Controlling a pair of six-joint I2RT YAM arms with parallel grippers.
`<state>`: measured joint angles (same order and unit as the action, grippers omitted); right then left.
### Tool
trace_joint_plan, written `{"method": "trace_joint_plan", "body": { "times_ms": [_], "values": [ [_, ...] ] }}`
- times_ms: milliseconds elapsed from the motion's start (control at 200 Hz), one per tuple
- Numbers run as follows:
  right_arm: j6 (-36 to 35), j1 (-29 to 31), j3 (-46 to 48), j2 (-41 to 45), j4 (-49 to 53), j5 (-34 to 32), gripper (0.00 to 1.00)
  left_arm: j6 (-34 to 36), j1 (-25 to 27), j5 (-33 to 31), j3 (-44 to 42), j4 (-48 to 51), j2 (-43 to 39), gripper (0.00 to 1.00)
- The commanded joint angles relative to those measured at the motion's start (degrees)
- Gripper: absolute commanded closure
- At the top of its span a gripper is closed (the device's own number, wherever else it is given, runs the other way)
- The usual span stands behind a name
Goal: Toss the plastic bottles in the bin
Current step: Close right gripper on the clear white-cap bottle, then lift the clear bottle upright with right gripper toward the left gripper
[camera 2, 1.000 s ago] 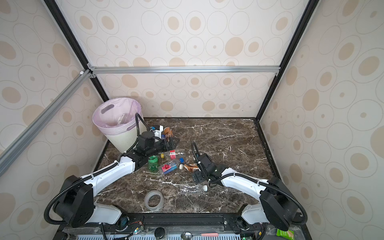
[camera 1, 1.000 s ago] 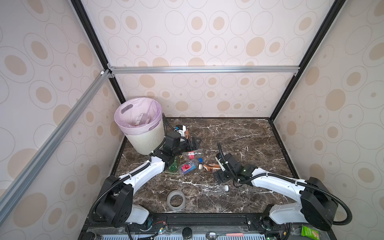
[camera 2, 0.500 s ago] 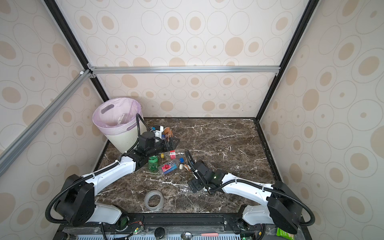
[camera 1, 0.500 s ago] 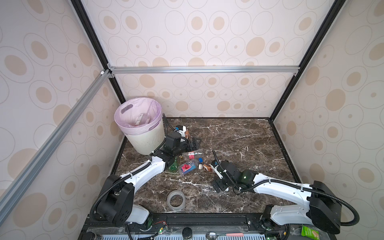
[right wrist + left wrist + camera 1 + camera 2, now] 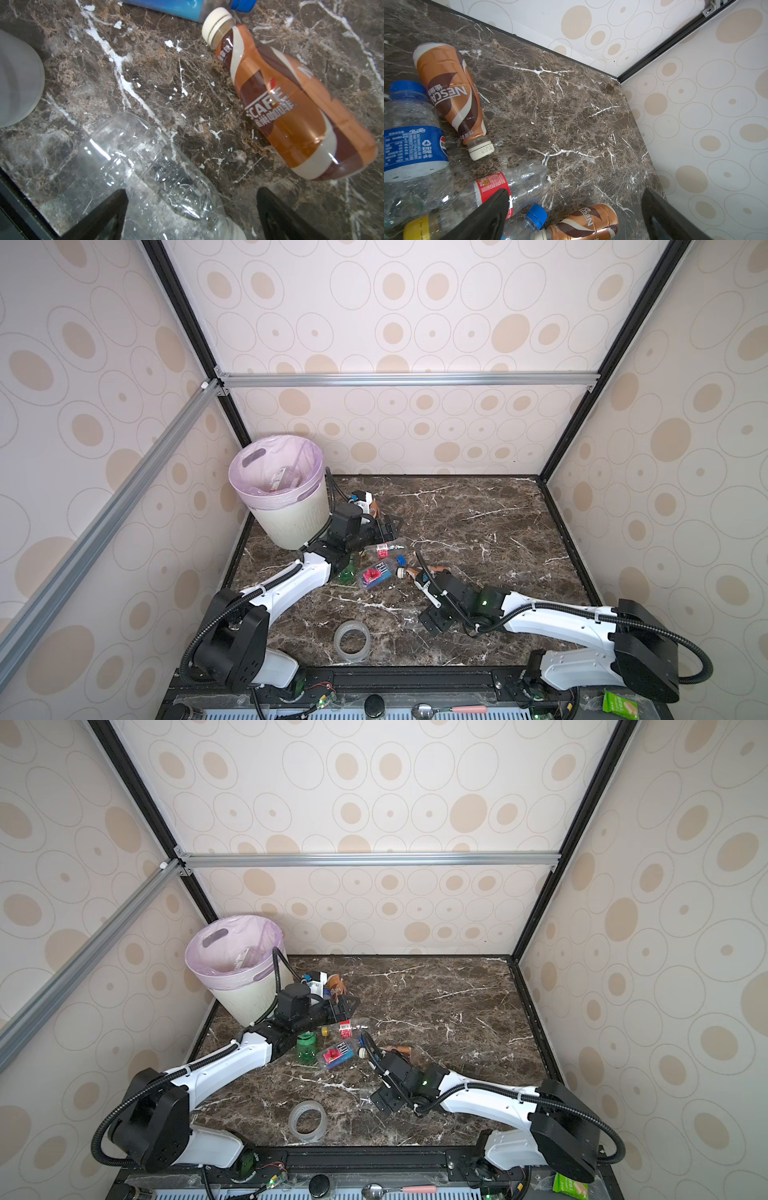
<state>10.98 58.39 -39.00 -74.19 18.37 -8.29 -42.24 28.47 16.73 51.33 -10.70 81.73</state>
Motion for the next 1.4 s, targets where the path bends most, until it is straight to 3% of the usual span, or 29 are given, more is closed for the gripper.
{"method": "trace_joint_plan", "body": {
  "times_ms": [0, 180, 585, 835, 1270, 1395],
  "values": [
    [-1.03, 0.53, 0.95, -1.32, -0.59, 0.91, 0.00, -0.78, 0.27, 0.65, 0.46, -1.28, 0.81, 0.01],
    [-0.96, 0.57, 0.79, -3.62, -1.35, 0.88, 0.00, -0.78, 0.26, 0.68, 0.45, -1.25, 0.97, 0.01],
    [0.47, 0.56, -0.50, -8.69, -1.68, -5.74, 0.02, -0.56, 0.27, 0.67, 1.51, -0.70, 1.64, 0.01],
    [3.03, -1.67, -1.21, -10.70, -1.96, -8.80, 0.16, -0.66, 0.27, 0.72, 1.71, -0.86, 1.77, 0.01],
    [2.68, -4.22, -5.63, -11.66, -1.10, -7.14, 0.39, -0.34, 0.25, 0.28, 1.67, -0.18, 1.24, 0.01],
    [2.92, -5.26, -6.27, -9.96, -0.99, -5.89, 0.40, -0.43, 0.18, 0.47, 1.85, -0.20, 1.32, 0.01]
  ]
}}
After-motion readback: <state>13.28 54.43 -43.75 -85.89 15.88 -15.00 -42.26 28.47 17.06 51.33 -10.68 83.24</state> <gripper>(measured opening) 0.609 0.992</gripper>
